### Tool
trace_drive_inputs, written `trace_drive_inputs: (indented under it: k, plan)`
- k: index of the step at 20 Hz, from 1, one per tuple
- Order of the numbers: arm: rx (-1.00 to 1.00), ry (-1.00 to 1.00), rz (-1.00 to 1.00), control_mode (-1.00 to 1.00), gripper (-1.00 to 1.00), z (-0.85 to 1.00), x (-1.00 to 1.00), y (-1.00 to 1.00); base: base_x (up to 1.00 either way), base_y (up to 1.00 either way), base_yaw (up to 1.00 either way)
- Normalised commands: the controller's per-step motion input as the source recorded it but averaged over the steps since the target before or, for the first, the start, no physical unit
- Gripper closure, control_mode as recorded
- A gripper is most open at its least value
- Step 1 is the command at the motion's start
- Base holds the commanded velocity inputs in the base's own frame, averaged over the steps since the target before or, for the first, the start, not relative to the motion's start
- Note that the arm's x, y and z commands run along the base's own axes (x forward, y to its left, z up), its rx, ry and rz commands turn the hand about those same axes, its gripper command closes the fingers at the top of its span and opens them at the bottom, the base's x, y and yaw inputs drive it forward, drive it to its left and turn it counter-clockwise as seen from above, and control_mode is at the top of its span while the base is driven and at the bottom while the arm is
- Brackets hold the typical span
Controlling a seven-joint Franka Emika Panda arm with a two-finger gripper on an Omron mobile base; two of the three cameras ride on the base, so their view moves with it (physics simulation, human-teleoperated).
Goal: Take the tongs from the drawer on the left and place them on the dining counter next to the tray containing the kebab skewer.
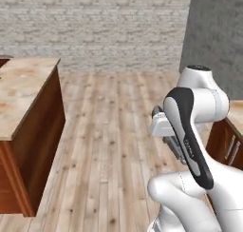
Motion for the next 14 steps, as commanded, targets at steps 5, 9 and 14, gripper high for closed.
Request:
trace_drive_inputs:
  k: [5,9,14]
  plan:
    - [0.00,0.00,0.00,1.00,1.00,0.00,0.00,0.00,1.00,-0.68,0.09]
    - [0.00,0.00,0.00,1.00,1.00,0.00,0.00,0.00,1.00,-0.44,0.15]
    - [0.00,0.00,0.00,1.00,1.00,0.00,0.00,0.00,1.00,-0.41,0.23]
